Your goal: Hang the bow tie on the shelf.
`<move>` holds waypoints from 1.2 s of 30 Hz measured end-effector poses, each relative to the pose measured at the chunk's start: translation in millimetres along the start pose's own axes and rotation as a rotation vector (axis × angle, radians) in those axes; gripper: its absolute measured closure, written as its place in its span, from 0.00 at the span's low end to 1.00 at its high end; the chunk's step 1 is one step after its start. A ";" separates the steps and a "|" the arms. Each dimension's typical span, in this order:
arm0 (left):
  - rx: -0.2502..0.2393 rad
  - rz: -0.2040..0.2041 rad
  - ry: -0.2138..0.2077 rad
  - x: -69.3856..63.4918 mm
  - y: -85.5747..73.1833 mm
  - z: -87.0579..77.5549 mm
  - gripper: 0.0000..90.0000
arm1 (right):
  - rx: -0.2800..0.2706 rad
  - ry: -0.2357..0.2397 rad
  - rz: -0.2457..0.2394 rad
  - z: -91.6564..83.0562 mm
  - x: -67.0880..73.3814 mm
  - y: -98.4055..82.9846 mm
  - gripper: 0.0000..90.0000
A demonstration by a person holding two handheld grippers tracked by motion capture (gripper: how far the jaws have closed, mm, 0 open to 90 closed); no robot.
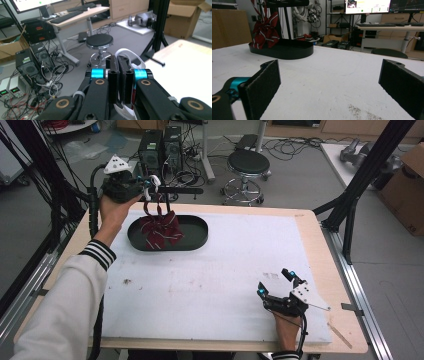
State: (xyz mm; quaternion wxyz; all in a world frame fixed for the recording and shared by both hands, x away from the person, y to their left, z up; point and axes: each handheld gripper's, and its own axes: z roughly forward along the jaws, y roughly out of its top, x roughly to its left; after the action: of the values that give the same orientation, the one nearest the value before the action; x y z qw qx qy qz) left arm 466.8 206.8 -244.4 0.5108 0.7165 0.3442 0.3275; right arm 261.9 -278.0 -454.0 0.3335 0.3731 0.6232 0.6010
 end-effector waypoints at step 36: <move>0.139 -0.013 0.131 15.8 -24.7 35.6 0.97 | -0.004 -0.001 0.003 -0.3 0.3 -0.2 0.03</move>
State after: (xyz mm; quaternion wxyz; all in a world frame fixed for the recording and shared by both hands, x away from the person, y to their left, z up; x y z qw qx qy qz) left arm 500.8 207.8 -275.6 0.4382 0.7250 0.4037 0.3455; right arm 261.5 -277.9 -454.2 0.3336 0.3737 0.6212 0.6026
